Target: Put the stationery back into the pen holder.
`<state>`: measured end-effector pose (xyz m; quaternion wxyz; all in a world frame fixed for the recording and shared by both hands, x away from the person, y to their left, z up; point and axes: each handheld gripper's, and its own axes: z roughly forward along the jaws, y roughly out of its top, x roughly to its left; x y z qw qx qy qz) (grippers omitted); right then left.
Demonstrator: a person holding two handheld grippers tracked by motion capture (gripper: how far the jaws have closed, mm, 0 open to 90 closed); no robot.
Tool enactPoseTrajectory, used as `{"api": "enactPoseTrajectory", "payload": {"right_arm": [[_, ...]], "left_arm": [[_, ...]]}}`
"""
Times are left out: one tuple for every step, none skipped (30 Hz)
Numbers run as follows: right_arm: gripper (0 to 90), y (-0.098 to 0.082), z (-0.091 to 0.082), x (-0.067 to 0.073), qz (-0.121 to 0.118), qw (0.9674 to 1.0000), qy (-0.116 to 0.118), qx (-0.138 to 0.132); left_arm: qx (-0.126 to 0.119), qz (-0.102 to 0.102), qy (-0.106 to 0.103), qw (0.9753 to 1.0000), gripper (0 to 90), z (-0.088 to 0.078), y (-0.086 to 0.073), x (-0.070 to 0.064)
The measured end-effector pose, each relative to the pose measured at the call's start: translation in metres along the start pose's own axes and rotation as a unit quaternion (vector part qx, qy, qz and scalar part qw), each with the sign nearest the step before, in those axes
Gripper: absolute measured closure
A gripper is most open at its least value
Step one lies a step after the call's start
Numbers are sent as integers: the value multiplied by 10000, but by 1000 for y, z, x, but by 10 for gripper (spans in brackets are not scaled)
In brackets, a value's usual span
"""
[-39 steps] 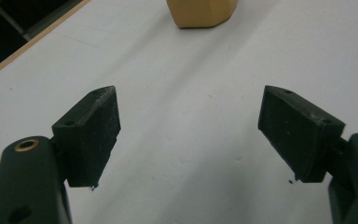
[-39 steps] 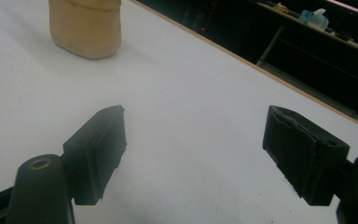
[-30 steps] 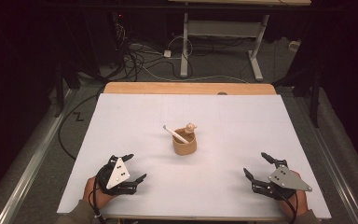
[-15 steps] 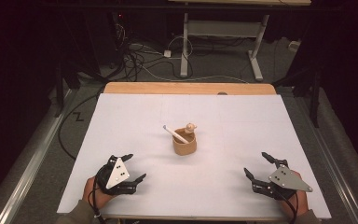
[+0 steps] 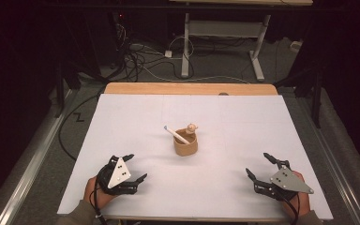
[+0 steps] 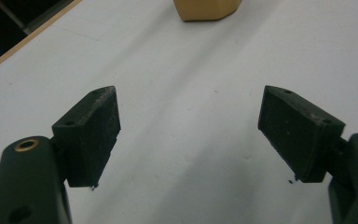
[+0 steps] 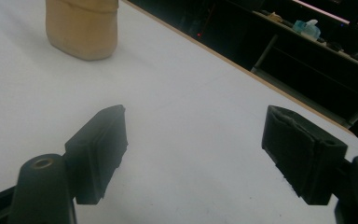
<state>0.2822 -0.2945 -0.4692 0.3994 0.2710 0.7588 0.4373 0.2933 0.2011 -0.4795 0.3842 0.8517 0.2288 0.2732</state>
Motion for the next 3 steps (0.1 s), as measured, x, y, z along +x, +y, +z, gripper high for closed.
{"api": "enactPoseTrajectory", "payload": {"right_arm": [[228, 0, 0, 0, -37, 10000, -15, 4], [228, -1, 0, 0, -46, 10000, -18, 10], [228, -1, 0, 0, -33, 10000, -15, 10]], "left_arm": [[2, 6, 2, 10000, 200, 0, 0, 0], [4, 14, 4, 10000, 200, 0, 1, -1], [1, 7, 5, 10000, 200, 0, 1, -1]]}}
